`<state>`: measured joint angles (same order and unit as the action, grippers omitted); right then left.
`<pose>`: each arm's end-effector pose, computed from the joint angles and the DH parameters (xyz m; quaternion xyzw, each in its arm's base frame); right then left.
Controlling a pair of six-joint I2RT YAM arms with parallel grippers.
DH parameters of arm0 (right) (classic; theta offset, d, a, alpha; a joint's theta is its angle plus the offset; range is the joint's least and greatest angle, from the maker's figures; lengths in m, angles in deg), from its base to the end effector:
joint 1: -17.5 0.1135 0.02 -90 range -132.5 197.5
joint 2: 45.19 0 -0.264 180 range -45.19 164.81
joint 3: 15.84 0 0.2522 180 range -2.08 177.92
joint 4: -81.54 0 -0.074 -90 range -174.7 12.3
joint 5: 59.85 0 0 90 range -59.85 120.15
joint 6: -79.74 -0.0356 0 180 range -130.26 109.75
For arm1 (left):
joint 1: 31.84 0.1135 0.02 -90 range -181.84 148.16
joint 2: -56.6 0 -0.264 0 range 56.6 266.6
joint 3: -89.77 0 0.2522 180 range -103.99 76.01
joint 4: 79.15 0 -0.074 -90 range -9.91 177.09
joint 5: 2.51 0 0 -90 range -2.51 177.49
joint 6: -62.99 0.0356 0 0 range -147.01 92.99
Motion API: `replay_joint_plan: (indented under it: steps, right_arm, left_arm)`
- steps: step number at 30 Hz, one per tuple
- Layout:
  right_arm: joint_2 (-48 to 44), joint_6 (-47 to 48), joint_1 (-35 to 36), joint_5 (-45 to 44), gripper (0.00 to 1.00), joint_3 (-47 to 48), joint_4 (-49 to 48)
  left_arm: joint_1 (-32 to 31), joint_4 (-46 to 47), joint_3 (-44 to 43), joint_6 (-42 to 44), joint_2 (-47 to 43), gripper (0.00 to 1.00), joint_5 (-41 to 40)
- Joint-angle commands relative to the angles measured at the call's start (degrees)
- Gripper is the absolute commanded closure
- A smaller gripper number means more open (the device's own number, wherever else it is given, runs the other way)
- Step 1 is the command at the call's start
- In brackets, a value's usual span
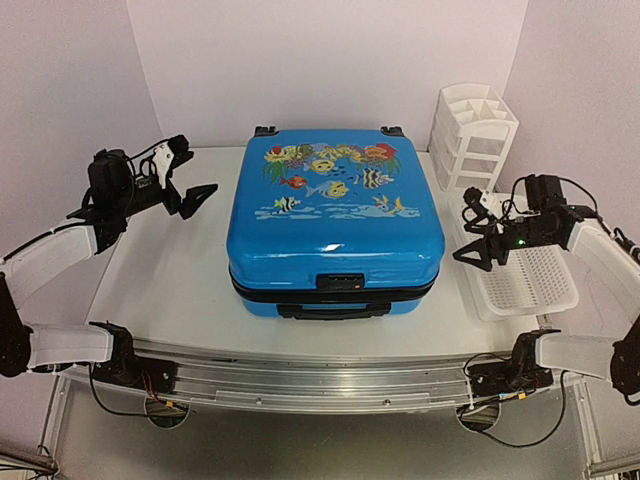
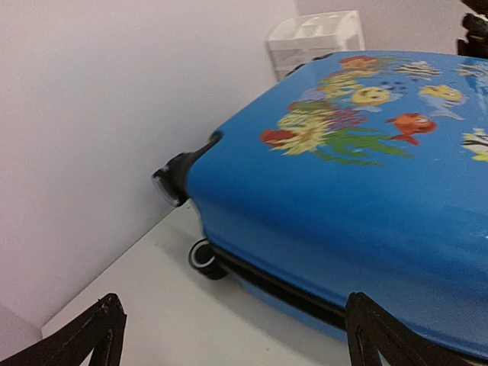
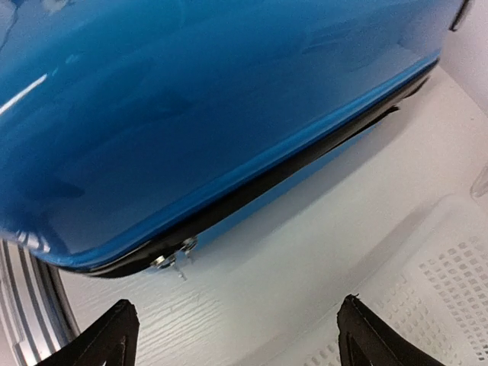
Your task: Open, take out, and arrange the luggage
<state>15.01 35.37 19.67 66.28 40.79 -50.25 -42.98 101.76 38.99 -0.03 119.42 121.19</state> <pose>0.2031 0.0287 0.2462 -0.4568 0.7802 0.1570 0.3976 0.2392 -0.0672 0.2757 0.4154 0.6385 -0.1380 0.6330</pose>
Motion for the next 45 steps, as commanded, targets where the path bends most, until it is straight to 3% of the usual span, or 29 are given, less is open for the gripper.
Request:
replay_joint_plan:
  steps: [1, 4, 6, 16, 21, 26, 32, 45]
  right_arm:
    - [-0.69, 14.54, 2.82, -0.32, 0.21, 0.64, 14.18]
    - [2.06, 17.99, 5.61, 0.39, 0.41, -0.42, 13.96]
    - [4.21, 19.22, 6.47, 0.67, 0.47, 0.2, 13.08]
    - [14.34, 20.92, 6.47, 4.14, 0.51, 3.07, 8.01]
    - [15.85, 20.79, 6.79, 9.22, 0.59, 3.82, 7.62]
    - [16.06, 22.03, 8.61, 5.77, 0.61, 2.69, 7.56]
    - [18.52, 21.61, 9.89, 5.48, 0.64, 3.03, 7.13]
    - [19.93, 12.18, 13.69, 6.38, 0.64, 4.16, -4.96]
  left_arm:
    - [-5.61, -13.66, -5.18, 13.22, -3.02, 0.0, 9.82]
    - [-7.66, -20.04, -7.44, 16.74, -3.08, 0.0, 11.58]
    - [-8.54, -23.17, -8.64, 20.87, -3.12, 0.0, 13.6]
    - [-10.56, -29.43, -9.41, 29.19, -4.3, 0.0, 17.62]
    - [-10.57, -30.91, -9.25, 31.14, -4.6, 0.0, 18.68]
    - [-10.57, -32.15, -9.68, 34.11, -4.34, 0.0, 19.52]
    - [-10.65, -42.77, -11.76, 46.4, -3.55, 0.0, 23.64]
    - [-10.58, -47.92, -12.43, 52.73, -0.31, 0.0, 16.94]
